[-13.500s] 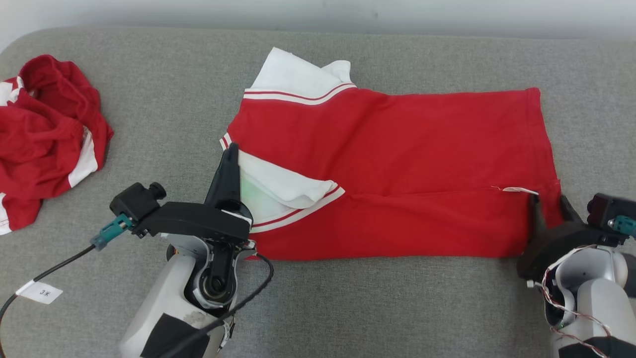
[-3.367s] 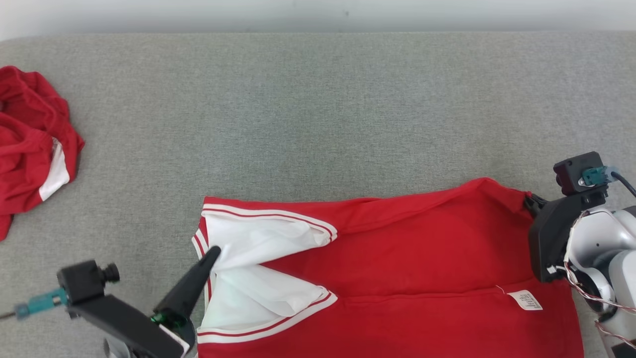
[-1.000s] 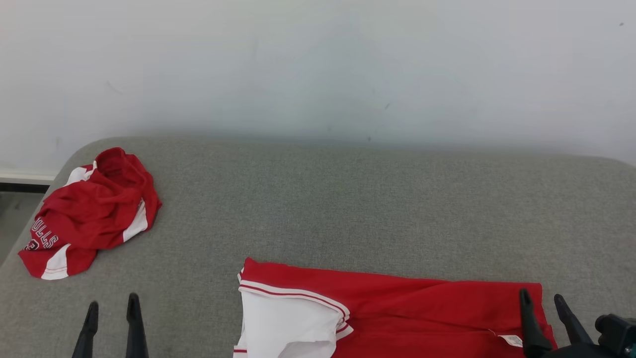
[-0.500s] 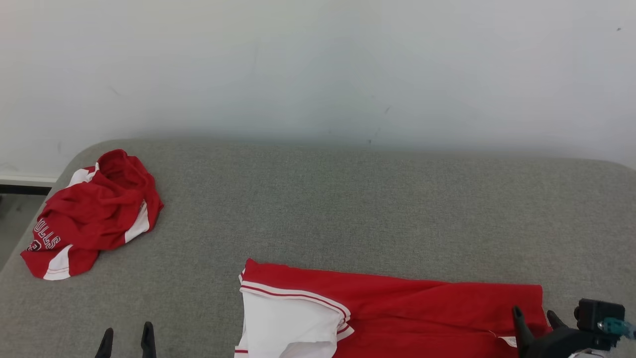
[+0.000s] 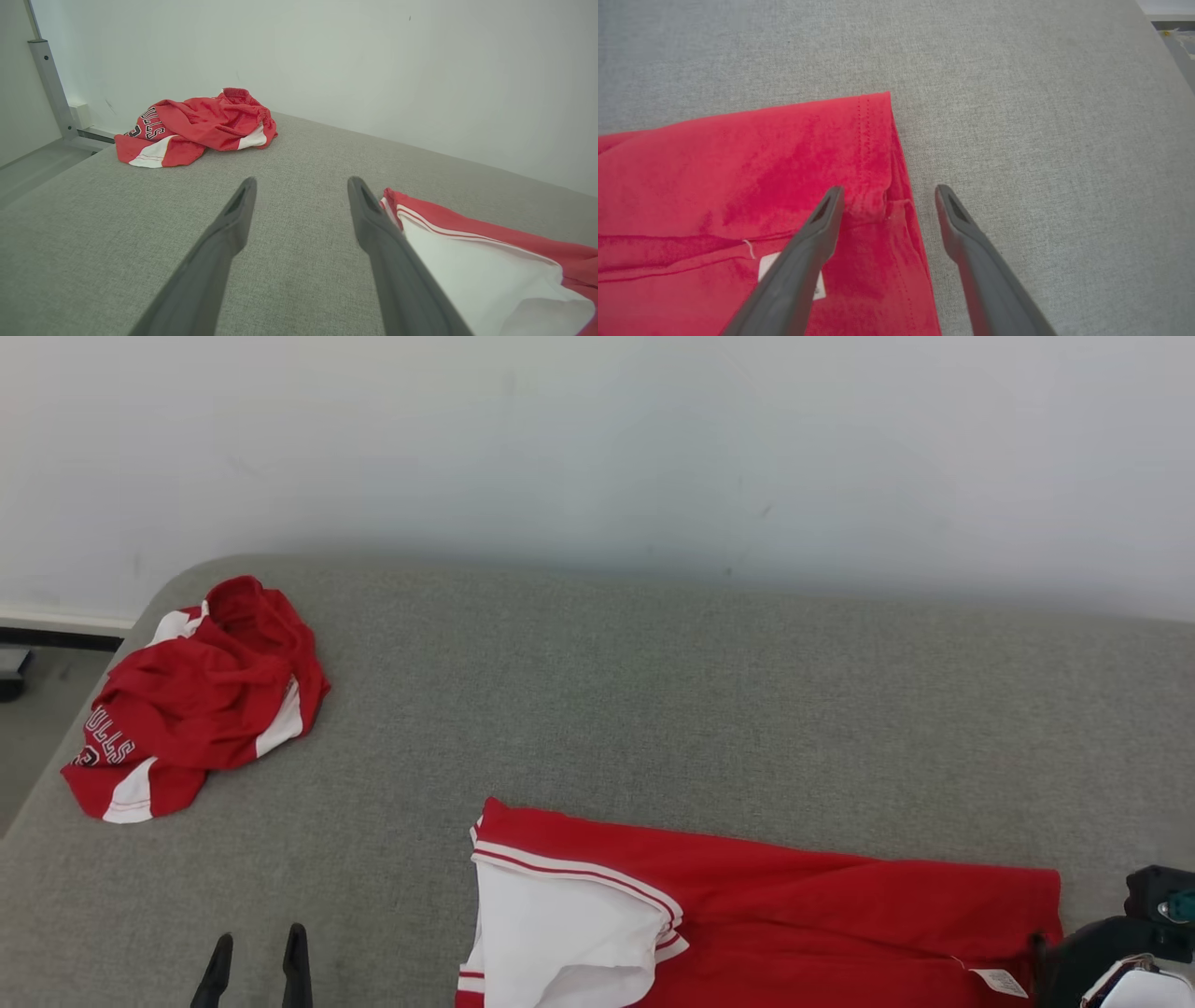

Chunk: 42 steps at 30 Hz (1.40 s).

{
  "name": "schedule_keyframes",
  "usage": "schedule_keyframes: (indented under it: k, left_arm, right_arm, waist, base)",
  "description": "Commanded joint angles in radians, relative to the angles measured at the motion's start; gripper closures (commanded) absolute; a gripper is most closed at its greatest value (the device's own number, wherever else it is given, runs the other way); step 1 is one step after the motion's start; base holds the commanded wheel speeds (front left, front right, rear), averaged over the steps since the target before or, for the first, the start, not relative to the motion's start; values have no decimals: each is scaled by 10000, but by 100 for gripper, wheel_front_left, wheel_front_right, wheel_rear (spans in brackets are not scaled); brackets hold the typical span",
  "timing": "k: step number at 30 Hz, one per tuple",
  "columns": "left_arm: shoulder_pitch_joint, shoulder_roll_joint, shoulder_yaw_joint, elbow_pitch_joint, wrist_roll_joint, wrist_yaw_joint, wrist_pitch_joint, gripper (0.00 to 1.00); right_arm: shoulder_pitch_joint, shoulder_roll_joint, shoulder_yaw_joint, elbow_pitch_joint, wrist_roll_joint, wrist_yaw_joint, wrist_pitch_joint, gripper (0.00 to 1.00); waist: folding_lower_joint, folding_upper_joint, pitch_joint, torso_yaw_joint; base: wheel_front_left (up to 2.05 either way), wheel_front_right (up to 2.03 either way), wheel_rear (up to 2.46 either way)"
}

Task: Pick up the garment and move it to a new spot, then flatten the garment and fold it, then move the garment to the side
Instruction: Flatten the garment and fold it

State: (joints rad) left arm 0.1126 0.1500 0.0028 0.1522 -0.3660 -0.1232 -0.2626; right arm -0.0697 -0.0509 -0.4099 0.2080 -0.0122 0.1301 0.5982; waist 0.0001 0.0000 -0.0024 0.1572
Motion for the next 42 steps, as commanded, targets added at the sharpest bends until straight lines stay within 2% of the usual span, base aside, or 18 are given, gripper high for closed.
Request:
schedule_keyframes:
  k: [1, 14, 22, 23, 24, 25, 32, 37, 42]
  left_arm:
    - [-174, -23, -2, -5, -37, -8, -29, 0]
    - [-454, -106, 40, 80, 5, -69, -29, 0]
    - [-561, -139, 16, 106, 20, -87, -28, 0]
    - [-553, -143, 8, 113, 28, -78, -28, 0]
    - [-547, -146, 2, 120, 30, -58, -28, 0]
    - [-540, -150, 0, 122, 31, -60, -28, 0]
    - [-404, -181, 91, 68, 23, -65, -28, 0]
    - [-413, -218, 94, 15, 45, -69, -28, 0]
    - [-421, -154, 15, 60, -48, -71, -28, 0]
  right_arm:
    - [-86, 12, -70, 71, -207, 11, 109, 0]
    - [-242, 12, -524, 785, -655, 11, 387, 0]
    - [-313, 66, -304, 1654, -283, 11, 677, 0]
    - [-302, 93, -257, 1780, -189, 14, 763, 29]
    - [-287, 110, -164, 1827, -121, 21, 705, 76]
    - [-275, 112, -104, 1831, -76, 21, 615, 100]
    - [-271, 13, -394, 1499, -120, -8, 80, 100]
    - [-691, -53, -1809, 668, -690, -14, -953, 100]
    - [-1083, 8, -2848, 394, -1355, -5, -1409, 100]
  waist:
    - [-1, 0, 239, 220]
    - [-1, 0, 658, 472]
    - [-1, 0, 807, 544]
    - [-1, 0, 806, 546]
    - [-1, 0, 802, 546]
    - [-1, 0, 796, 541]
    - [-1, 0, 753, 335]
    - [-1, 0, 795, 101]
    - [-1, 0, 730, -85]
  base:
    - [0, 0, 0]
    - [0, 0, 0]
    - [0, 0, 0]
    - [0, 0, 0]
    - [0, 0, 0]
    - [0, 0, 0]
    - [0, 0, 0]
    - [0, 0, 0]
    - [0, 0, 0]
